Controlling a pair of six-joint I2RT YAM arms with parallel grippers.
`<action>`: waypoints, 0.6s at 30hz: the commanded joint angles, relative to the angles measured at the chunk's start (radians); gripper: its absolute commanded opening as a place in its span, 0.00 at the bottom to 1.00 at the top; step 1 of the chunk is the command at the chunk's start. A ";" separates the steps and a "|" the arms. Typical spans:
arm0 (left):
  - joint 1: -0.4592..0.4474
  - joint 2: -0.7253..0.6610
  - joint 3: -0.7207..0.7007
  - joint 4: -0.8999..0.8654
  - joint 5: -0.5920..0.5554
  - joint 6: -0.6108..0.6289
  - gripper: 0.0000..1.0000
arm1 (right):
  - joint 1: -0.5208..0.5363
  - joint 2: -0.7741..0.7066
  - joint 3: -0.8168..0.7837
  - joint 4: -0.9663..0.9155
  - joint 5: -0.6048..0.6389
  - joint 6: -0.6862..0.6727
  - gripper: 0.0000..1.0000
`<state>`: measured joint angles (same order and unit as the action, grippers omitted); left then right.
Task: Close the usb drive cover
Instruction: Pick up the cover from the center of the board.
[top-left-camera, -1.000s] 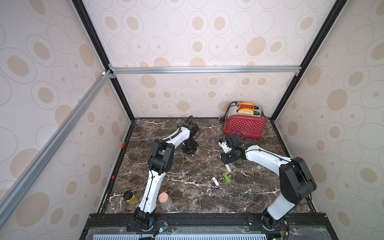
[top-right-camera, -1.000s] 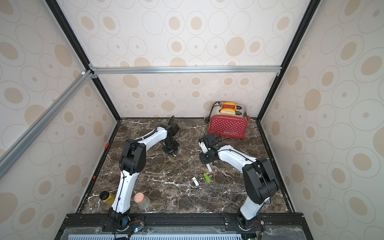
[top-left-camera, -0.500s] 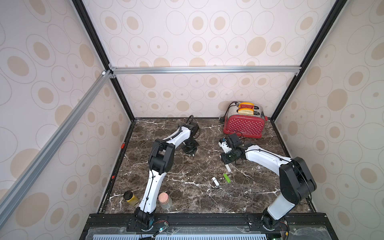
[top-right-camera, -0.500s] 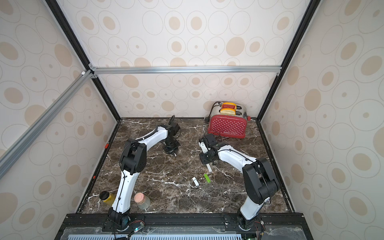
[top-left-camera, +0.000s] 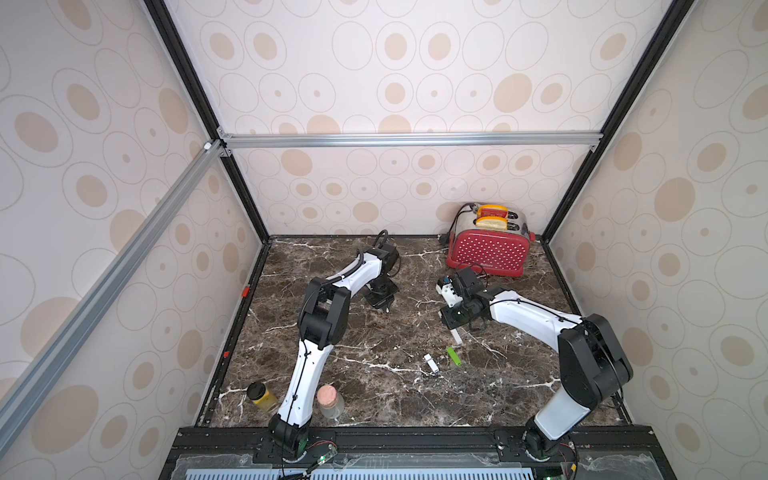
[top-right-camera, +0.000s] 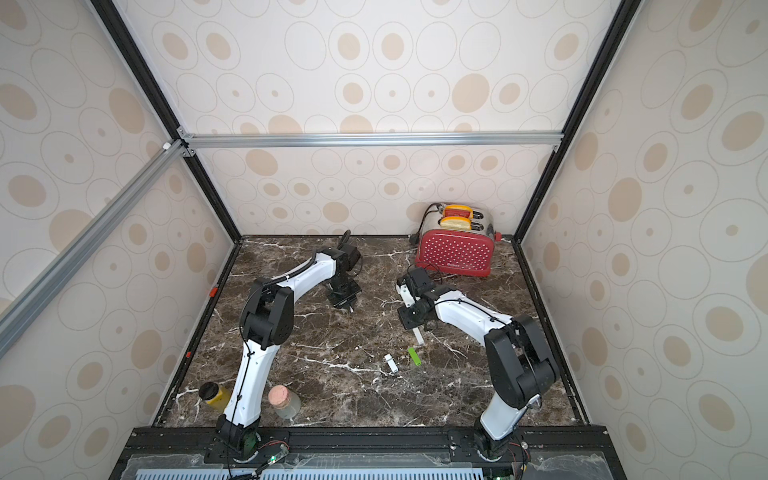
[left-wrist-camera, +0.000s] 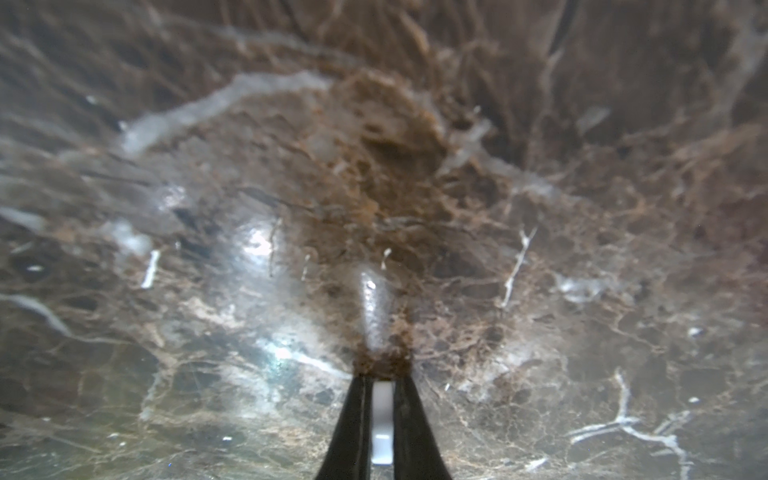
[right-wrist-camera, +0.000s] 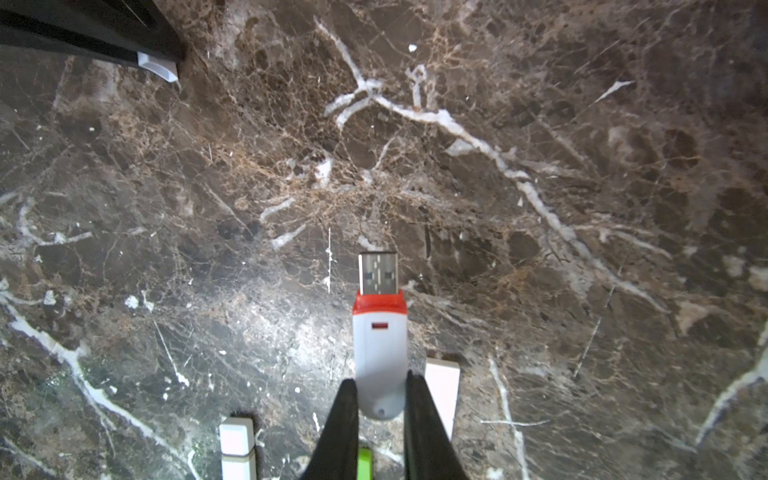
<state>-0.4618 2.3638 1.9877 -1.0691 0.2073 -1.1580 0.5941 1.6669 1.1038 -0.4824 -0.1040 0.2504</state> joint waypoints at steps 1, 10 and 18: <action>-0.008 0.014 0.006 -0.006 -0.012 0.016 0.06 | 0.010 -0.008 -0.011 -0.002 -0.010 -0.005 0.00; -0.008 -0.045 -0.027 -0.006 -0.028 0.070 0.00 | 0.012 -0.044 -0.020 0.001 -0.057 -0.004 0.00; -0.008 -0.199 -0.148 0.050 -0.041 0.111 0.00 | 0.010 -0.104 -0.051 0.058 -0.213 0.029 0.00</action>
<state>-0.4629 2.2566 1.8587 -1.0336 0.1940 -1.0832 0.5964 1.5959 1.0714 -0.4564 -0.2306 0.2588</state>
